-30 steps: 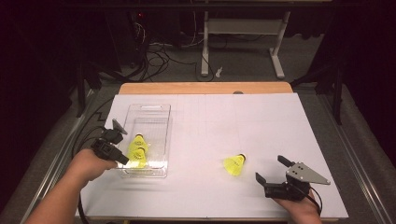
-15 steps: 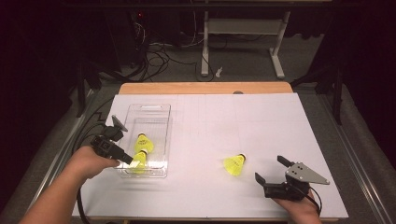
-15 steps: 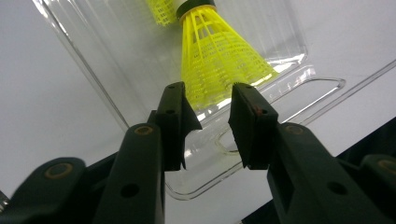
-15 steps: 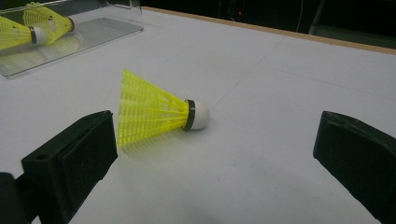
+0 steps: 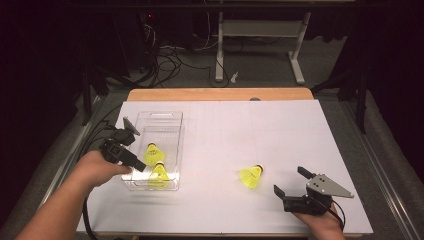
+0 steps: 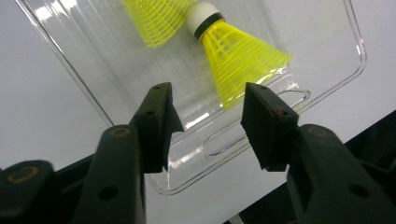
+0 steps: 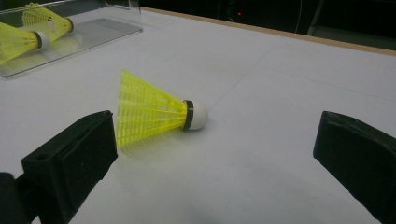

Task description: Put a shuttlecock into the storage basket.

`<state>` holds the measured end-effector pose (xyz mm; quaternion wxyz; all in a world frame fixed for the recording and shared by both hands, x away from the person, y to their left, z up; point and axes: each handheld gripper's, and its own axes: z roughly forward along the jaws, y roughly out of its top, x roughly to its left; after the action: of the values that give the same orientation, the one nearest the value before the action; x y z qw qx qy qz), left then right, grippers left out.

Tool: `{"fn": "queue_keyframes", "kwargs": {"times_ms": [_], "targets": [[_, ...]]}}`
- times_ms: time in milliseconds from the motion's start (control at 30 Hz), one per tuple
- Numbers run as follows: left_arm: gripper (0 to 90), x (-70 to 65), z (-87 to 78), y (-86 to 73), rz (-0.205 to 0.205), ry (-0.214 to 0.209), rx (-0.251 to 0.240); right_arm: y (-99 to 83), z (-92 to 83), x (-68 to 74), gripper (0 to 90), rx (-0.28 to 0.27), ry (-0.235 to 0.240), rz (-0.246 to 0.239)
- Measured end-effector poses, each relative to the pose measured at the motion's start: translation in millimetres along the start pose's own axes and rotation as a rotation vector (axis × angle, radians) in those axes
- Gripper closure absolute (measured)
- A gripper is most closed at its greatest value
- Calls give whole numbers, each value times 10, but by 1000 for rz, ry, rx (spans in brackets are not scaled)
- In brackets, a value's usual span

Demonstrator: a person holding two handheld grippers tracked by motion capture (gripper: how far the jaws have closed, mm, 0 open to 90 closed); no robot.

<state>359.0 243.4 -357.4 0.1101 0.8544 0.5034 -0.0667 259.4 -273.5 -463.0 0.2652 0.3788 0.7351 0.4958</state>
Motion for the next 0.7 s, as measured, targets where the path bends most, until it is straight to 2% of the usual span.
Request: {"fn": "queue_keyframes", "kwargs": {"times_ms": [433, 567, 700], "targets": [[256, -40, 50, 57, -2, 20, 23, 4, -6, 1, 2, -2, -1, -3], [240, -52, 66, 67, 3, 26, 34, 4, -8, 0, 2, -3, -3, -1], [175, -62, 74, 75, 17, 18, 40, 5, -12, -1, 3, -4, -4, -1]]}}
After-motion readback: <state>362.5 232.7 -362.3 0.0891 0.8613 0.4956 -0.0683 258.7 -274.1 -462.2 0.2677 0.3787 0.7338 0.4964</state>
